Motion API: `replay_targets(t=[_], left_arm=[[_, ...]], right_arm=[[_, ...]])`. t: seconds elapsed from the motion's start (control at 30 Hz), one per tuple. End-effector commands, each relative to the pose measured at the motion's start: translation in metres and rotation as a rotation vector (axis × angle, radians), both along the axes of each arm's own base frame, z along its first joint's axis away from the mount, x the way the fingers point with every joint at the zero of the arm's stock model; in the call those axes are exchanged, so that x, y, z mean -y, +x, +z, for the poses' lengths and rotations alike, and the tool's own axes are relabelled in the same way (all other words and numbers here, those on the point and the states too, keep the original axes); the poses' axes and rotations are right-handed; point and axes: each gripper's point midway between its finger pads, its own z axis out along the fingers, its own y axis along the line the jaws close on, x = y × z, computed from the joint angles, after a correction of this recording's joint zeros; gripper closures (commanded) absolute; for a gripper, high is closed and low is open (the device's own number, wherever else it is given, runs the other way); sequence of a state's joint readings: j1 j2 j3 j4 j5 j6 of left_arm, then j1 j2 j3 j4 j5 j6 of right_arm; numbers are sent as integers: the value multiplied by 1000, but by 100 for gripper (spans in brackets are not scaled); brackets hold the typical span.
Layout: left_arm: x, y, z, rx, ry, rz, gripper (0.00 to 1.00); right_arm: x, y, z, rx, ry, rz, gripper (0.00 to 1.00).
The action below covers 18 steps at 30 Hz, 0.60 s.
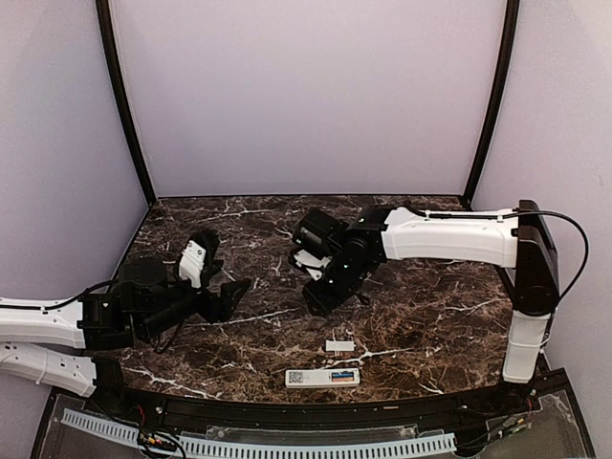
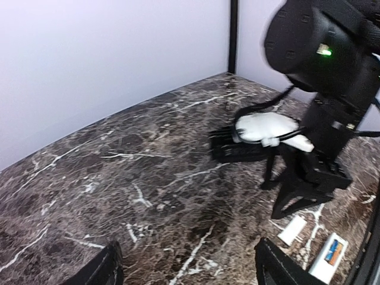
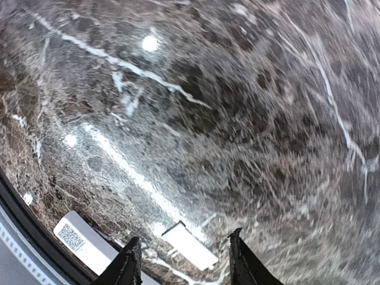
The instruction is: Load the batteries into the remote control
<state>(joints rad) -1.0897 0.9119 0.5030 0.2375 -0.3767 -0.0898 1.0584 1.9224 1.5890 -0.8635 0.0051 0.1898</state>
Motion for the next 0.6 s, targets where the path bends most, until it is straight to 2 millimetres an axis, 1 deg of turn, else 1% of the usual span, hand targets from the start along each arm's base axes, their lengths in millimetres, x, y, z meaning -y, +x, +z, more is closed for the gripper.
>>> replay_targets(t=[0.0, 0.07, 0.17, 0.3, 0.37, 0.47, 0.57], left_arm=[[-41, 22, -19, -3, 5, 259, 26], [-38, 24, -22, -8, 20, 256, 26], [-34, 23, -31, -33, 40, 240, 26], [-31, 16, -33, -27, 13, 189, 26], [-31, 13, -32, -25, -4, 174, 26], [-27, 9, -30, -22, -32, 134, 27], [-21, 8, -30, -21, -32, 110, 27]], right_arm=[[21, -17, 3, -93, -13, -449, 56], [22, -22, -5, -89, -64, -502, 59], [21, -23, -17, -63, -143, -547, 61], [19, -35, -45, -120, -212, -576, 68], [23, -42, -56, -139, -245, -594, 69], [29, -47, -63, -145, -267, -625, 70], [27, -44, -68, -138, -263, -636, 70]])
